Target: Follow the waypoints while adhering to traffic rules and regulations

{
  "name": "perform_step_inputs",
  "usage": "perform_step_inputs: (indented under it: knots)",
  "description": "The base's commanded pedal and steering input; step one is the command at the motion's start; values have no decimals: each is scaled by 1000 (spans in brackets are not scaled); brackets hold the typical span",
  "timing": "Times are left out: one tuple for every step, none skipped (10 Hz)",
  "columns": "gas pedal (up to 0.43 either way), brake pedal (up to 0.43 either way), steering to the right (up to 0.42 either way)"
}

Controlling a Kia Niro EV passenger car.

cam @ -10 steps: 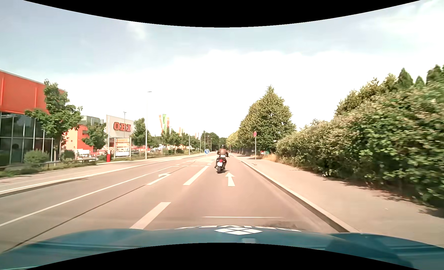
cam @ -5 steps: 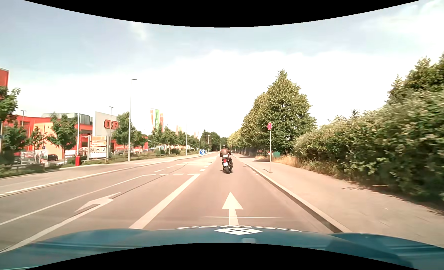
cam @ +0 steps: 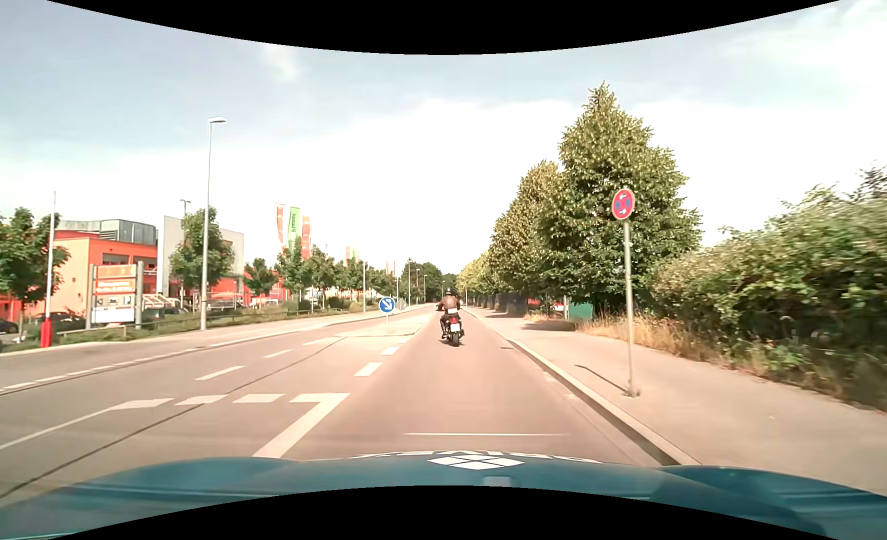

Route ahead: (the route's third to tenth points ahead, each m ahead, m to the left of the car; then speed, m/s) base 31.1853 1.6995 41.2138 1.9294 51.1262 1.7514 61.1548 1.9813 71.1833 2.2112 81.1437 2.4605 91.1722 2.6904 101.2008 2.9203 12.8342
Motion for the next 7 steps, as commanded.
perform_step_inputs:
  knots:
    - [20, 0, -8]
    - [20, 0, -8]
    - [20, 0, -8]
    - [20, 0, -8]
    - [20, 0, -8]
    - [20, 0, -8]
    - [20, 0, -8]
